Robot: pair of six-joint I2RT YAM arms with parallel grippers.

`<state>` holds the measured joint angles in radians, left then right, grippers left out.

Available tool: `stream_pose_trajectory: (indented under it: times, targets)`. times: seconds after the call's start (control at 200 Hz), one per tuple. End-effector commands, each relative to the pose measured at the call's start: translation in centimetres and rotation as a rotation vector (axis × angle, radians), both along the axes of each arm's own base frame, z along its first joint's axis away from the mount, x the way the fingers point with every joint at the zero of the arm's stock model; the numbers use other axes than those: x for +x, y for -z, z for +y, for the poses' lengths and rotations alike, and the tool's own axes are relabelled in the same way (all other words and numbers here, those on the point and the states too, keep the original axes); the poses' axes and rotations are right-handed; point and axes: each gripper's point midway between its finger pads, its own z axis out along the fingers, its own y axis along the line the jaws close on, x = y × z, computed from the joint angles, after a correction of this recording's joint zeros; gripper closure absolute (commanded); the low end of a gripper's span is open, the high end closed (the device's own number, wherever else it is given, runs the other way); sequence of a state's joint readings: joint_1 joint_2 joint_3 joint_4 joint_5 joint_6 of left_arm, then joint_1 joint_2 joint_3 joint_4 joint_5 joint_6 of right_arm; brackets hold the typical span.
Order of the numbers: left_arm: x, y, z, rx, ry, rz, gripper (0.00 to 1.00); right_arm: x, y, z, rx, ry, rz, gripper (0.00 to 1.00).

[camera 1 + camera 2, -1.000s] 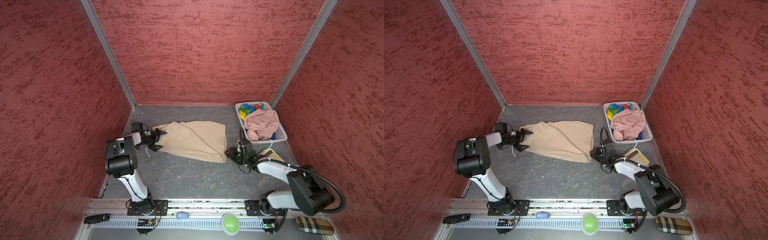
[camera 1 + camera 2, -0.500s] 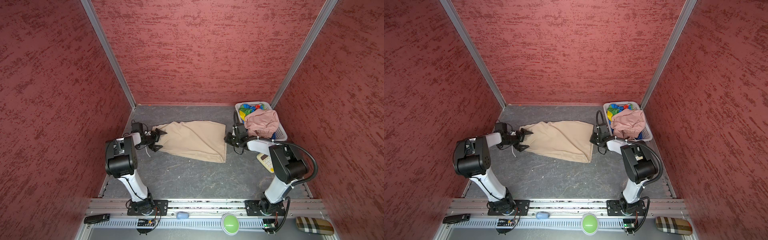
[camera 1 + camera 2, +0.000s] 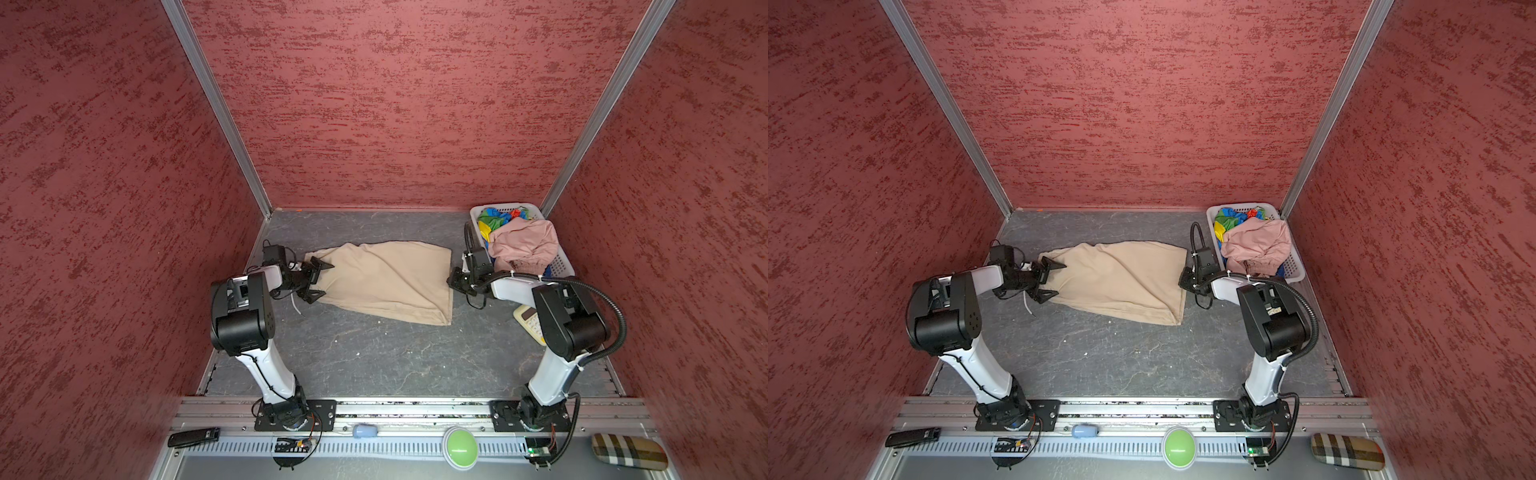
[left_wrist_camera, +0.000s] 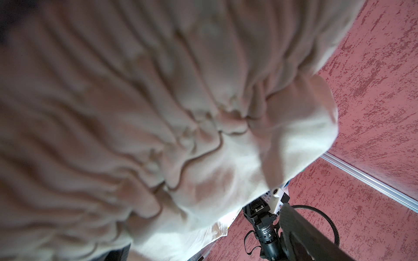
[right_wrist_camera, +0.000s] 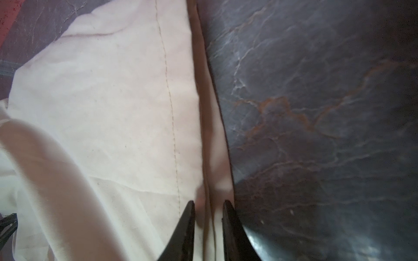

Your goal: Fold and stack the shorts

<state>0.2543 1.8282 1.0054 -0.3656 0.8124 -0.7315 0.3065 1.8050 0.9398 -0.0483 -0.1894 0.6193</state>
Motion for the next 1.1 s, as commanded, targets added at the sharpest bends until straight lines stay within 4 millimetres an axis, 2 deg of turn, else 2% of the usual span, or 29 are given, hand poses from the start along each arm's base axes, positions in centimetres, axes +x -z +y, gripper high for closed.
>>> stream_pose_trajectory:
  times: [0.0, 0.12, 0.271, 0.541, 0.706, 0.807, 0.927, 1.092]
  targets:
    - [-1.3, 3.0, 0.3, 0.041, -0.006, 0.085, 0.01, 0.3, -0.8, 0.7, 0.014, -0.026, -0.031, 0.75]
    - [-1.3, 3.0, 0.3, 0.043, -0.003, 0.082, 0.01, -0.1, -0.1, 1.4, 0.037, -0.038, -0.022, 0.77]
    - [-1.3, 3.0, 0.3, 0.045, -0.003, 0.084, 0.01, -0.4, 0.2, 2.5, 0.048, -0.054, -0.018, 0.84]
    - [-1.5, 2.9, 0.3, 0.046, 0.000, 0.086, 0.01, -0.1, 0.3, 2.0, 0.020, -0.039, -0.018, 0.99]
    - [-1.6, 3.0, 0.4, 0.049, -0.001, 0.090, 0.01, 0.6, -0.2, 0.0, -0.038, -0.014, -0.029, 1.00]
    - [-1.7, 3.1, 0.4, 0.054, 0.000, 0.093, 0.01, 1.6, -1.3, -1.6, -0.067, 0.004, -0.052, 1.00]
    - [-1.8, 3.2, 0.4, 0.061, 0.004, 0.100, 0.01, 2.8, -1.6, -3.2, -0.132, 0.008, -0.053, 1.00]
    - [-2.0, 3.2, 0.7, 0.083, 0.007, 0.105, 0.00, 3.5, -1.1, -3.8, -0.176, -0.009, -0.049, 1.00]
